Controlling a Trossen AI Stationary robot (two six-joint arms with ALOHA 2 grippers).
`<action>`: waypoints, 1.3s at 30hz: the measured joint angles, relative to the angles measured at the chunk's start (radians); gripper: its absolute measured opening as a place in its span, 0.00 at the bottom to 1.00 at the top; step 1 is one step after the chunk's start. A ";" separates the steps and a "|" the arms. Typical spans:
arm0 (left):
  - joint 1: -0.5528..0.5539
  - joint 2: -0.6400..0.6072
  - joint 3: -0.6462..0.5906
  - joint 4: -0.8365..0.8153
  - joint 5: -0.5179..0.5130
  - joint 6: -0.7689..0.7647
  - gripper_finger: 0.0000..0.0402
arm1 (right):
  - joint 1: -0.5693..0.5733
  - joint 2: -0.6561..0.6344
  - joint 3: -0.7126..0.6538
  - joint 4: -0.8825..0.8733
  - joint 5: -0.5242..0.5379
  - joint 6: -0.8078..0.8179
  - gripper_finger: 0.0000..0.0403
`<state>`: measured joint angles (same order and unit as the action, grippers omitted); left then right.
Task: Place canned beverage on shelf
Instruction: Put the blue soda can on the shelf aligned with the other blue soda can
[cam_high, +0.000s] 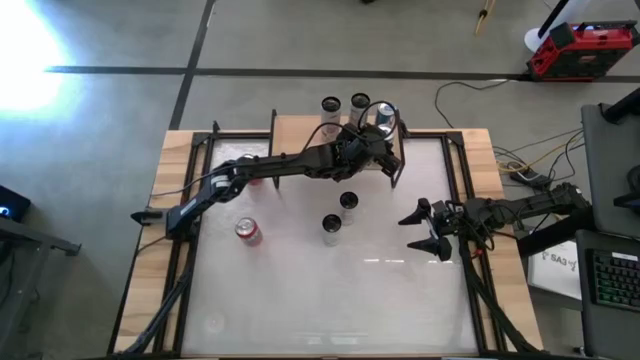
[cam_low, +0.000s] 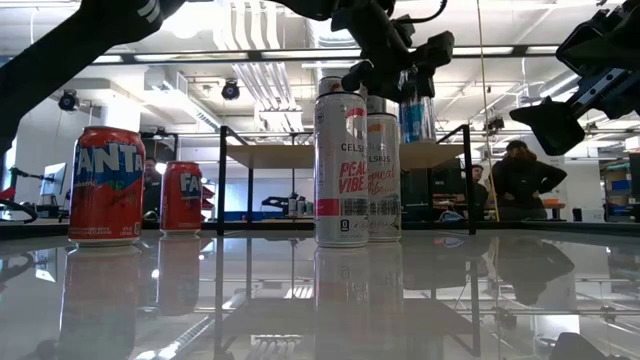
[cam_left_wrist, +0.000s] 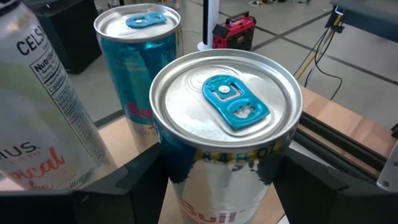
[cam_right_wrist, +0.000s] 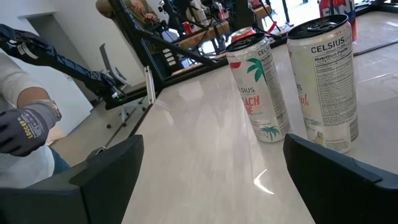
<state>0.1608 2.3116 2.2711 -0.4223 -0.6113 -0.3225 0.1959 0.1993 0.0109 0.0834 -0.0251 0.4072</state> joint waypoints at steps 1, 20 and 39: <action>0.000 0.000 0.000 0.002 0.000 0.000 0.60 | 0.000 0.000 0.000 0.000 0.000 0.000 0.92; 0.002 0.021 0.006 -0.008 -0.007 -0.012 0.82 | 0.000 0.000 0.000 0.000 0.000 0.000 0.92; 0.000 0.015 0.006 -0.073 0.096 -0.053 0.73 | 0.000 0.000 0.000 0.000 0.000 0.000 0.92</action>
<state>0.1604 2.3268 2.2776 -0.4950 -0.5154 -0.3753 0.1956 0.1993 0.0111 0.0831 -0.0251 0.4072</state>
